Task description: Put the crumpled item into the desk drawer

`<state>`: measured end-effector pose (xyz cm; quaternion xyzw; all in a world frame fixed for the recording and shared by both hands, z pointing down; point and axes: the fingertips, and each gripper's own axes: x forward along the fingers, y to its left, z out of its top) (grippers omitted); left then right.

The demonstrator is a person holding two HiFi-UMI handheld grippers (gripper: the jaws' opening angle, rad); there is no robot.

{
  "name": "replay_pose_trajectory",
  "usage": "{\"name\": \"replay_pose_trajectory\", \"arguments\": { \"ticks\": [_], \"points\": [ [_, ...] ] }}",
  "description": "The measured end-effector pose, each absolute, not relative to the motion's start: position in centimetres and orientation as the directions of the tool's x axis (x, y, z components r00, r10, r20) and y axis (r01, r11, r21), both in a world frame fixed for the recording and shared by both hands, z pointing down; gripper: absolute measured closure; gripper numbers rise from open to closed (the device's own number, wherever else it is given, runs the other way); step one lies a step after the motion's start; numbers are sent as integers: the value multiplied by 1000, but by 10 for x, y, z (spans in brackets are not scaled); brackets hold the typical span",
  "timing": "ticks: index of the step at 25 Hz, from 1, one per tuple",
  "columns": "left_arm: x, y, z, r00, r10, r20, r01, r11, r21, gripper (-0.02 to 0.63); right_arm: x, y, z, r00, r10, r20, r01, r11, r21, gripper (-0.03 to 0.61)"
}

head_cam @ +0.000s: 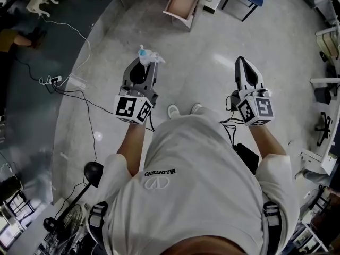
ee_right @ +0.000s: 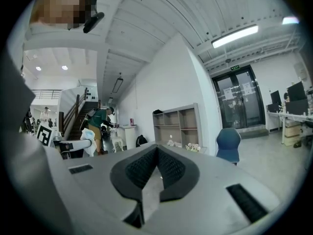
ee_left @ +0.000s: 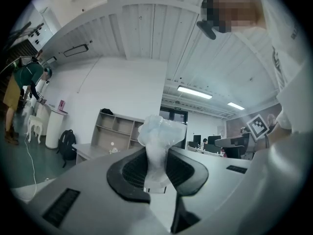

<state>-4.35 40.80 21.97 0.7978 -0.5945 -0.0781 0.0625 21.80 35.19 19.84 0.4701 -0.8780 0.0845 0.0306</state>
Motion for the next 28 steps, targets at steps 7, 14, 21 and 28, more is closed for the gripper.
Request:
{"name": "replay_pose_trajectory", "arguments": {
  "ticks": [7, 14, 21, 28],
  "points": [
    [-50, 406, 224, 285, -957, -45, -936, -289, 204, 533, 204, 348, 203, -566, -812, 142, -824, 551, -129, 580],
    [-47, 390, 232, 284, -958, -29, -936, -284, 207, 534, 199, 331, 210, -581, -802, 137, -813, 565, -139, 580],
    [-43, 346, 237, 277, -961, -14, -940, -274, 204, 534, 201, 287, 217, -591, -794, 141, -806, 572, -155, 580],
    [-37, 283, 241, 274, -962, -4, -941, -269, 203, 534, 198, 225, 221, -611, -777, 150, -791, 591, -159, 580]
  ]
}}
